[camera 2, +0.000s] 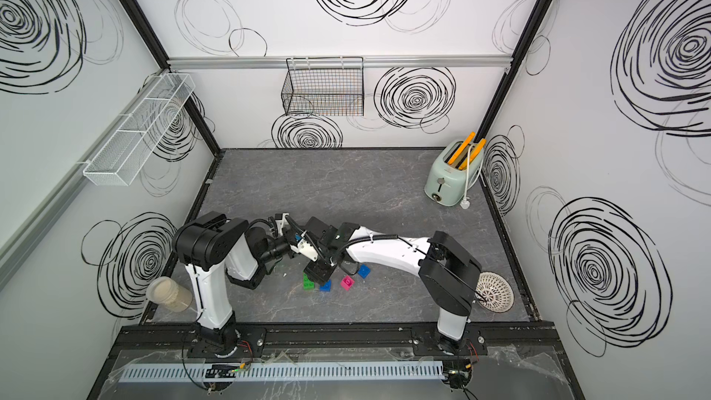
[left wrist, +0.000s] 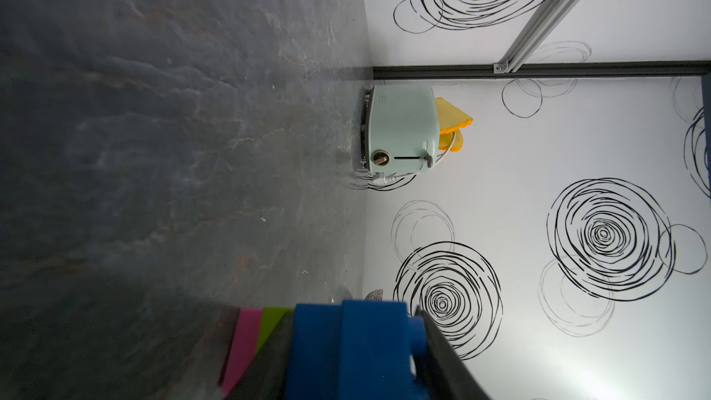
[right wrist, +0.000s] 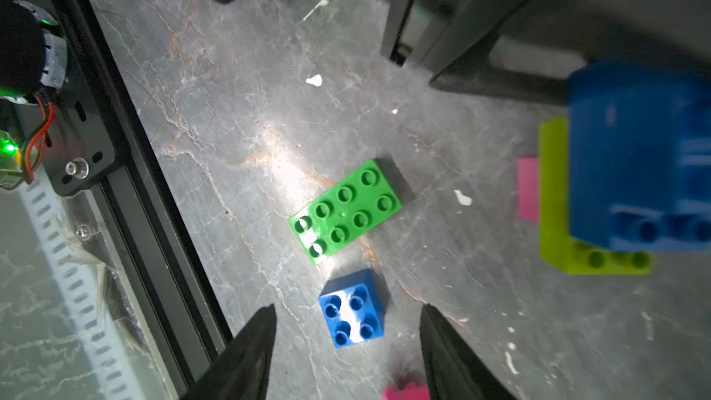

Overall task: Assemble a heart with lego
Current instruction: Pick up the lego brick from the center of the board.

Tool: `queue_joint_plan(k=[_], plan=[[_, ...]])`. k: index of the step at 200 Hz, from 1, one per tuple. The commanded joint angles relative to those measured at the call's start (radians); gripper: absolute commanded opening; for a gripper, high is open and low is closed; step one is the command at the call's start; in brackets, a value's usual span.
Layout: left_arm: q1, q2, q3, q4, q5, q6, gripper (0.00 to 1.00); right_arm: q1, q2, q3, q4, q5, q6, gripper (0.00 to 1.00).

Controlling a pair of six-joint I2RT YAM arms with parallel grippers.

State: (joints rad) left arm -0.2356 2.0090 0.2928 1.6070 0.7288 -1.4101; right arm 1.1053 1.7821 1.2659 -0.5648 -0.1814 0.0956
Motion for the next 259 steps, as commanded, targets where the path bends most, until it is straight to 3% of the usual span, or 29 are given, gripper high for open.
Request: queue_joint_plan(k=[1, 108, 194, 259], plan=[[0.017, -0.02, -0.018, 0.138, -0.026, 0.02, 0.42, 0.019, 0.042, 0.014, 0.033, 0.011, 0.109, 0.63], [0.021, -0.029, -0.021, 0.142, -0.023, 0.013, 0.43, 0.069, 0.057, 0.018, 0.08, 0.055, 0.169, 0.64], [0.007, -0.01, -0.008, 0.154, -0.017, 0.005, 0.43, 0.053, -0.302, -0.367, 0.096, 0.143, 0.261, 0.7], [-0.006, -0.008, -0.003, 0.143, -0.018, 0.005, 0.44, 0.058, -0.389, -0.466, 0.084, 0.2, 0.327, 0.7]])
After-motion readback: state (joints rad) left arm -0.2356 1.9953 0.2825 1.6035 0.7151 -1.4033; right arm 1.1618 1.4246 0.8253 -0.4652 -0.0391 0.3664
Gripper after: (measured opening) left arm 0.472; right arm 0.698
